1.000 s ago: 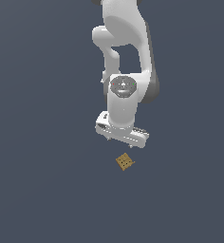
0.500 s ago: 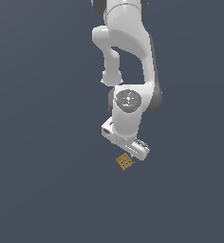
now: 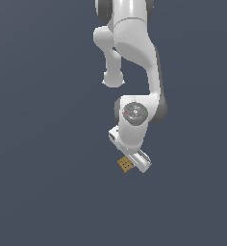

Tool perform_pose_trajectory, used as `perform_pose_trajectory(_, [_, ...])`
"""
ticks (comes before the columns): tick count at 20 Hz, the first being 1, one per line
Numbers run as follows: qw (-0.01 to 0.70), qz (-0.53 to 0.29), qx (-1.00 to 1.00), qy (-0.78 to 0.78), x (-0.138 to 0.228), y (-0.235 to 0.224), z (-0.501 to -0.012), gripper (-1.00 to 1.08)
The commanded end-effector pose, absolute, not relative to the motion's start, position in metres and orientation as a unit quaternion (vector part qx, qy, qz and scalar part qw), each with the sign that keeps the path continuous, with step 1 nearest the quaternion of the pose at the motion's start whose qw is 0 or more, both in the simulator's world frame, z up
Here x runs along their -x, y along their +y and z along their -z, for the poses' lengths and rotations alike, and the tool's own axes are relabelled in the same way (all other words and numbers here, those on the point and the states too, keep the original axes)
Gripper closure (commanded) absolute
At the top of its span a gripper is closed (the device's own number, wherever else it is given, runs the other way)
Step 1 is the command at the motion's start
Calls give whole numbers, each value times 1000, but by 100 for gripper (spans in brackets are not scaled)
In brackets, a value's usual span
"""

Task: Pick up the object and move it to a goal position.

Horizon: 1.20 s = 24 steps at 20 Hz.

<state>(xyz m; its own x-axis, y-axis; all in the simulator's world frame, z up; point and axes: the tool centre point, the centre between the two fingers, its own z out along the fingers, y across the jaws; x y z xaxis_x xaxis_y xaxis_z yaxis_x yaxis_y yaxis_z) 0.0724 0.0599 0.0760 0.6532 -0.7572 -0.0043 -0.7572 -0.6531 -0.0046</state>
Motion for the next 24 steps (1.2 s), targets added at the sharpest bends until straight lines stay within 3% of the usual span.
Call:
perform_pose_trajectory(1, [2,-1,900,436,-75,62,-71,-92])
perform_pose_trajectory(16, [0,0,884,468,-78,67,-58,-92])
perform_pose_trajectory(24, [0,0,883,469,-77,67,-21,-92])
